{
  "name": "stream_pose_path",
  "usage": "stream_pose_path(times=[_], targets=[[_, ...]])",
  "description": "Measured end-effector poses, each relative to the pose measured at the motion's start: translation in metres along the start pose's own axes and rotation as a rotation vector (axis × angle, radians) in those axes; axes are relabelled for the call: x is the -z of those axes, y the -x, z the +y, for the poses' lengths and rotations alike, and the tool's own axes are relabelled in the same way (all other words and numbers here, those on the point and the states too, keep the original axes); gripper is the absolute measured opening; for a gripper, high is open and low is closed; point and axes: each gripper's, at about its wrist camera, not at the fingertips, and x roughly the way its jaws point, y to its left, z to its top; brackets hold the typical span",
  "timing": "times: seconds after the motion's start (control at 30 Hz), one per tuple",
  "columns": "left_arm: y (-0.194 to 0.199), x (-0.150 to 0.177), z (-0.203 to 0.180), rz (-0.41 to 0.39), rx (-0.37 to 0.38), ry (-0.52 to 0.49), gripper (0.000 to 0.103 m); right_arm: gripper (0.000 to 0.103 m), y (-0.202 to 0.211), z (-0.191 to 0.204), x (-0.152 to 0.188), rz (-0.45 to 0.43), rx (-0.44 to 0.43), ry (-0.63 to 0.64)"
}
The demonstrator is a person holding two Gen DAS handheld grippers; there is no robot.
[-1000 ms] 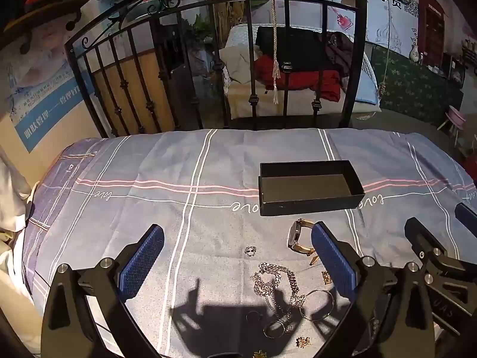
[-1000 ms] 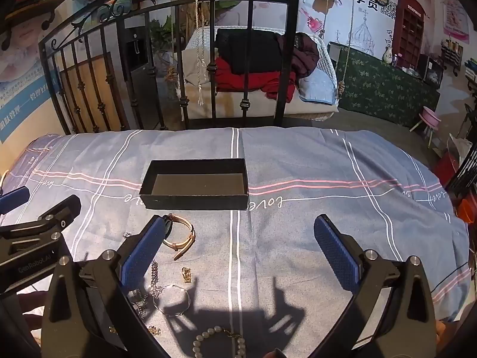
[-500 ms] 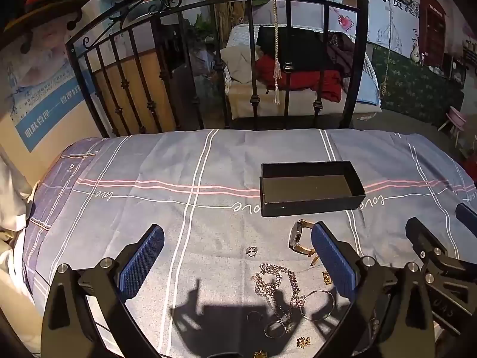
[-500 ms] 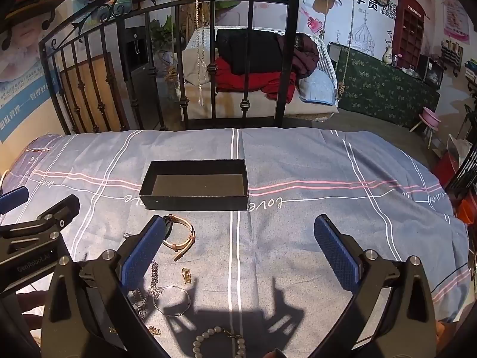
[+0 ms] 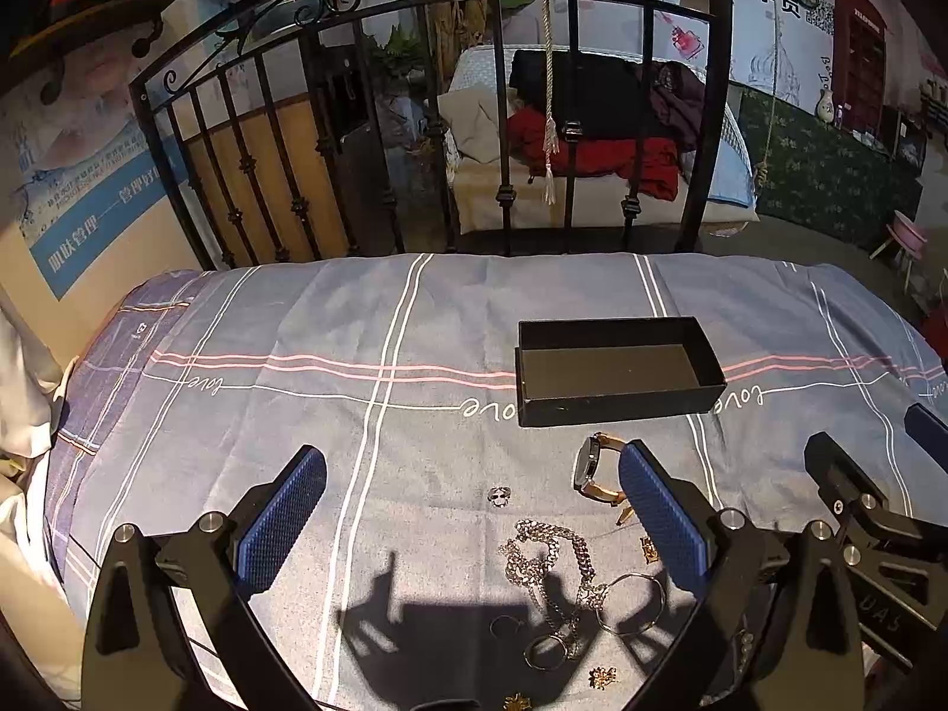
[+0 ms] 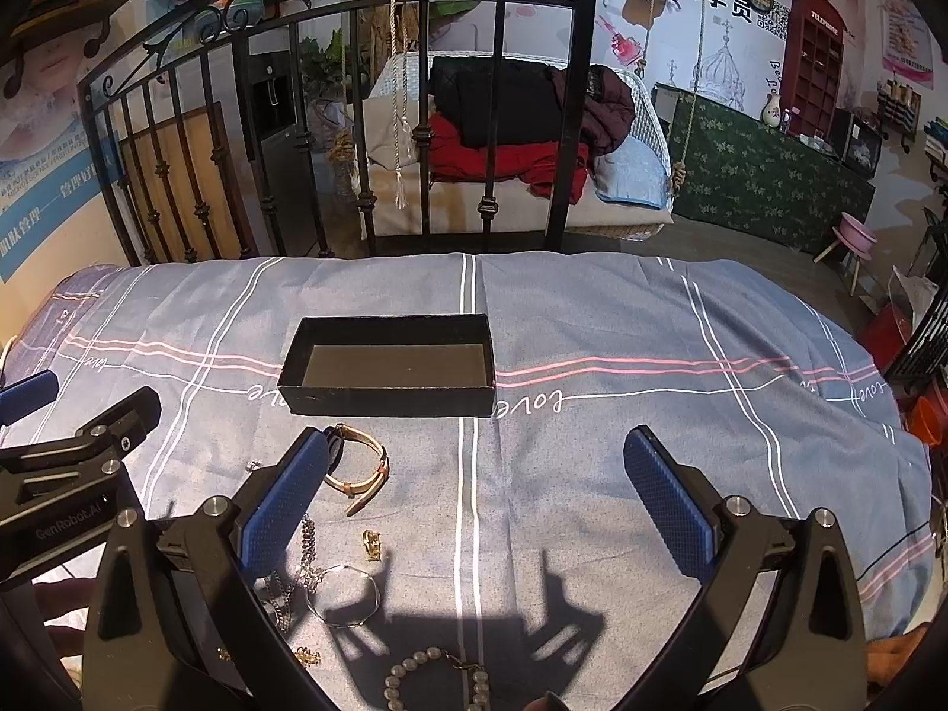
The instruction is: Organize jewelry
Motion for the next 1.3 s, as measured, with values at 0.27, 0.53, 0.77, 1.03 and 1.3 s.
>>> stream_pose_path(times=[0.27, 0.53, 0.77, 1.03, 1.3], targets=[[0.0003, 0.0021, 0.0014, -0.003, 0.0, 0.006, 0.097, 0.099, -0.0006, -0.0002, 0.0009, -0.001, 0.001, -0.005], [0.0017, 0.0031, 0.003, -0.004, 0.001, 0.008, 0.097, 0.099, -0.001, 0.0005, 0.0013, 0.001, -0.002, 0.0], [0.0022, 0.0021, 0.0044, -0.002, -0.003, 0.012, 0.097, 0.099, -0.0018, 0.0014, 0.0027, 0.002, 0.0, 0.002], [0.0033, 0.0015, 0.0049, -0.003, 0.0, 0.014, 0.097, 0.099, -0.0008, 0.002, 0.0023, 0.001, 0.002, 0.003], [0.0059, 0.0006, 0.0058, -0.001, 0.0, 0.013, 0.097, 0.099, 0.0006, 0.0018, 0.0017, -0.001, 0.002, 0.002]])
